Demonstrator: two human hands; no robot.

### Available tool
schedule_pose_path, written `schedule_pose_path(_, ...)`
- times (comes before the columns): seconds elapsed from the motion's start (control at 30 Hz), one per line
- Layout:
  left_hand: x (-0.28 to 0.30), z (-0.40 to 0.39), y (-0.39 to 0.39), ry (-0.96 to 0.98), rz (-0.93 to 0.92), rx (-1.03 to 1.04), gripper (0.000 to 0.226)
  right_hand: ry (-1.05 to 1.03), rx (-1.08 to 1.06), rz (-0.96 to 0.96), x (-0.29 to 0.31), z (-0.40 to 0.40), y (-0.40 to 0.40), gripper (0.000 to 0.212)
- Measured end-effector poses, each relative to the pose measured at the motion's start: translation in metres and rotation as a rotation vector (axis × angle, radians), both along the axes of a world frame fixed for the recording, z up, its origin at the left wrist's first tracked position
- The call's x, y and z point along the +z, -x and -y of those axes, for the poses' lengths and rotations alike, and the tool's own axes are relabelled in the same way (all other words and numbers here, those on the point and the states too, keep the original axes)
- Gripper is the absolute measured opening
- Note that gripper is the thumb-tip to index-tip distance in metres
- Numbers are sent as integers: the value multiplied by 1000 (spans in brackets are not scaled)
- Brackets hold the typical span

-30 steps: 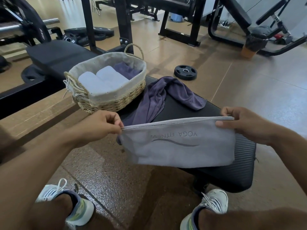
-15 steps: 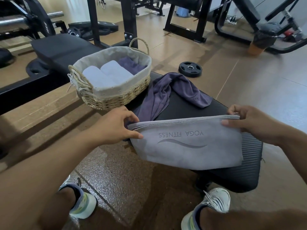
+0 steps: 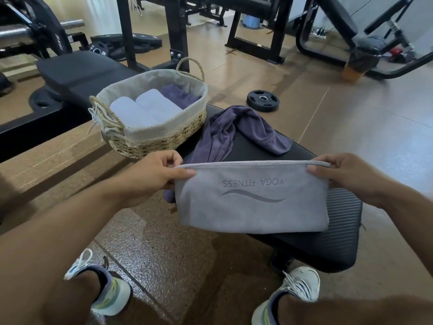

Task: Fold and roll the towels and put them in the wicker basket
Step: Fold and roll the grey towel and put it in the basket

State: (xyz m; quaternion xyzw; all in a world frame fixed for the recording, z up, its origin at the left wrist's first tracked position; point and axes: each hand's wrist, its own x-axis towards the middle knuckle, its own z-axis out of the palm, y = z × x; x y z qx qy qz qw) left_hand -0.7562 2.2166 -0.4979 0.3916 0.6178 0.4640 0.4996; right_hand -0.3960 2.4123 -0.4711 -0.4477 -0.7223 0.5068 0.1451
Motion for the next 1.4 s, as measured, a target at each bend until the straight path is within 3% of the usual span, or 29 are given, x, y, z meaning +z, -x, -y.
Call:
schedule_pose_path(0.07, 2, -1, -4, 81, 117, 108, 27, 21, -15, 6, 0, 0, 0, 77)
schedule_pose_path(0.2, -1, -4, -5, 201, 238, 229, 38, 63, -77, 25, -3, 0, 5, 64)
schedule_pose_path(0.4, -15, -10, -13, 263, 259, 331, 17, -35, -266, 72, -19, -5, 18, 26)
schedule_pose_path(0.63, -14, -12, -21, 182, 234, 505, 14, -129, -317, 15, 0, 5, 38, 21)
schedule_pose_path(0.87, 17, -9, -50, -48, 233, 473, 6, -128, -303, -179, 27, 49, 79, 24)
schedule_pose_path(1.2, 33, 0, -78, -107, 304, 322, 25, 21, -111, -268, 30, 107, 134, 28)
schedule_pose_path(1.4, 31, 2, -80, -111, 336, 277, 17, 206, -67, -310, 33, 120, 142, 24)
